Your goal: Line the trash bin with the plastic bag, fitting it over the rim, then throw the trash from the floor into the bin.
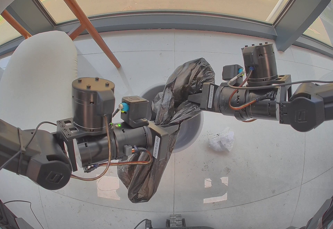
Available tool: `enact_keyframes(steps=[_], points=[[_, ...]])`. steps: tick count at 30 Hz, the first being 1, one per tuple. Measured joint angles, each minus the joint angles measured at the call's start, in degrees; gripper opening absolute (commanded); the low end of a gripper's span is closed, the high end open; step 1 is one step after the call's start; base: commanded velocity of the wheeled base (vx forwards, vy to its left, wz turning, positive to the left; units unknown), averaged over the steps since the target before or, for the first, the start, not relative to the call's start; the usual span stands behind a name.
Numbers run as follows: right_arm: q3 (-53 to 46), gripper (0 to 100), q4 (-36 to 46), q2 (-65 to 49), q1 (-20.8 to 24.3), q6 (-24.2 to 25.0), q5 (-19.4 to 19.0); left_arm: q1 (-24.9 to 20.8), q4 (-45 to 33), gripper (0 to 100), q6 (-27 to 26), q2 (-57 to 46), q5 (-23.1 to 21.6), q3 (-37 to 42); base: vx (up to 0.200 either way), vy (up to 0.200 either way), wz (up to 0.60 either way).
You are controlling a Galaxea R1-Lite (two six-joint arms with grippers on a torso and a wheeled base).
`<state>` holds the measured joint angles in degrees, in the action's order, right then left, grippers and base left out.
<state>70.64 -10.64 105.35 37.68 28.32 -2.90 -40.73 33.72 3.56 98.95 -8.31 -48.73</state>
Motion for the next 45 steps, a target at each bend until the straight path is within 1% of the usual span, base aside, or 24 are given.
enact_keyframes(steps=[2,7,11,14,17,26,27,30,34,39,45], points=[[0.02,0,-0.35,0.68,-0.59,-0.27,0.15,0.02,-0.02,0,0.02,0.91,0.00,-0.88,0.000,0.000,0.00],[-0.20,0,-5.10,2.78,-2.16,-2.21,0.20,0.11,0.02,0,0.10,4.13,-0.02,-3.21,0.000,0.000,0.00],[-0.59,0,-8.86,4.95,-3.89,-5.47,0.17,0.11,0.07,0,0.05,7.52,-0.22,-5.02,0.000,0.000,0.00],[-0.88,0,-10.18,6.63,-5.66,-9.35,0.01,0.11,0.05,0,0.02,10.56,-0.46,-6.84,0.000,0.000,0.00],[-1.33,0,-10.68,7.74,-6.90,-11.28,-0.32,0.21,0.05,0,0.02,13.12,-0.60,-8.61,0.000,0.000,0.00],[-1.94,0,-11.14,10.02,-8.80,-12.04,-0.62,2.94,0.11,0,0.10,18.03,-0.44,-11.97,0.000,0.000,0.00],[-1.93,0,-11.12,10.28,-8.97,-12.14,-0.62,3.08,0.09,100,0.11,18.36,-0.39,-12.26,0.000,0.000,0.00],[-1.57,0,-11.65,11.08,-9.87,-12.64,-0.54,3.36,0.11,100,0.13,19.27,-0.27,-13.02,0.000,0.000,0.00],[-1.16,0,-14.88,12.01,-10.24,-13.00,-0.54,3.46,0.49,100,0.13,20.96,-0.22,-13.90,0.000,0.000,0.00],[-1.18,0,-15.54,12.70,-10.40,-12.97,-0.43,3.24,3.50,100,0.40,23.45,-0.28,-15.30,0.000,0.000,0.00],[-1.35,0,-15.58,13.03,-10.15,-12.95,-0.18,3.08,3.85,100,0.45,25.38,-0.11,-15.58,0.000,0.000,0.00]])
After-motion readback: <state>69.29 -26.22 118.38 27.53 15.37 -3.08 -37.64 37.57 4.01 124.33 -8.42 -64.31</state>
